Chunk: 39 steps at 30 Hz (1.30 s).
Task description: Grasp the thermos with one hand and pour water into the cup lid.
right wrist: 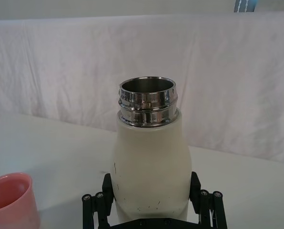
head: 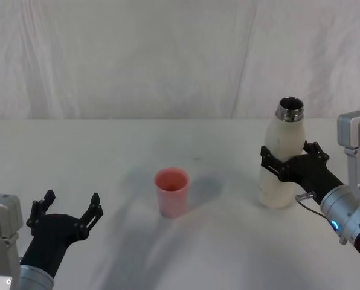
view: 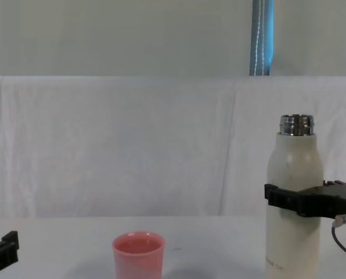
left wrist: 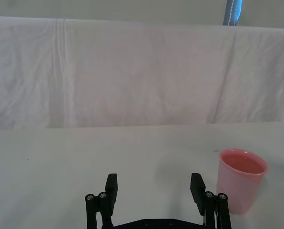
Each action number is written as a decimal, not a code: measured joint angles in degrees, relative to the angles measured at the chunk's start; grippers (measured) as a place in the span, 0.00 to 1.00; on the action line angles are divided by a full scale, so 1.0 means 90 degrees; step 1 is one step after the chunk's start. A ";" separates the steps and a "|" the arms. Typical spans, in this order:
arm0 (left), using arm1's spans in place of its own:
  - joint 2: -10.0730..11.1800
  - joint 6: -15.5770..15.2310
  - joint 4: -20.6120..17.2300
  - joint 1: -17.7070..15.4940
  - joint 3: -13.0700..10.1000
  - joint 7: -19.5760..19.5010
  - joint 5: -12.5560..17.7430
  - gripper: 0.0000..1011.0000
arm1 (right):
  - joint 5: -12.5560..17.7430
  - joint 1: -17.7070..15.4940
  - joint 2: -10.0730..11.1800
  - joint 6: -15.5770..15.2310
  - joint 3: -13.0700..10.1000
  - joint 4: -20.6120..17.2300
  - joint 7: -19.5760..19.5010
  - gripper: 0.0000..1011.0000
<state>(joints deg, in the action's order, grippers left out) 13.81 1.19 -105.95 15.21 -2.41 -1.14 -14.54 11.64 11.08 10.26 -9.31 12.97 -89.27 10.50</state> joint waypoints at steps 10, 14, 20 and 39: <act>0.0000 0.0000 0.0000 0.0000 0.0000 0.0000 0.0000 0.99 | -0.0031 0.0152 -0.0134 0.0014 -0.0008 0.0214 -0.0050 0.94; 0.0000 0.0000 0.0000 0.0000 0.0000 0.0000 0.0000 0.99 | -0.0035 0.0181 -0.0172 0.0015 -0.0016 0.0254 -0.0074 0.94; 0.0000 0.0000 0.0000 0.0000 0.0000 0.0000 0.0000 0.99 | -0.0050 0.0218 -0.0210 0.0009 -0.0017 0.0308 -0.0078 0.94; 0.0000 0.0000 0.0000 0.0000 0.0000 0.0000 0.0000 0.99 | -0.0089 0.0230 -0.0259 -0.0082 -0.0026 0.0365 -0.0088 0.94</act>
<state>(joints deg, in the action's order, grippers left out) 13.80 1.19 -105.95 15.21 -2.41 -1.14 -14.55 10.84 13.16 7.93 -10.05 12.73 -85.99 9.71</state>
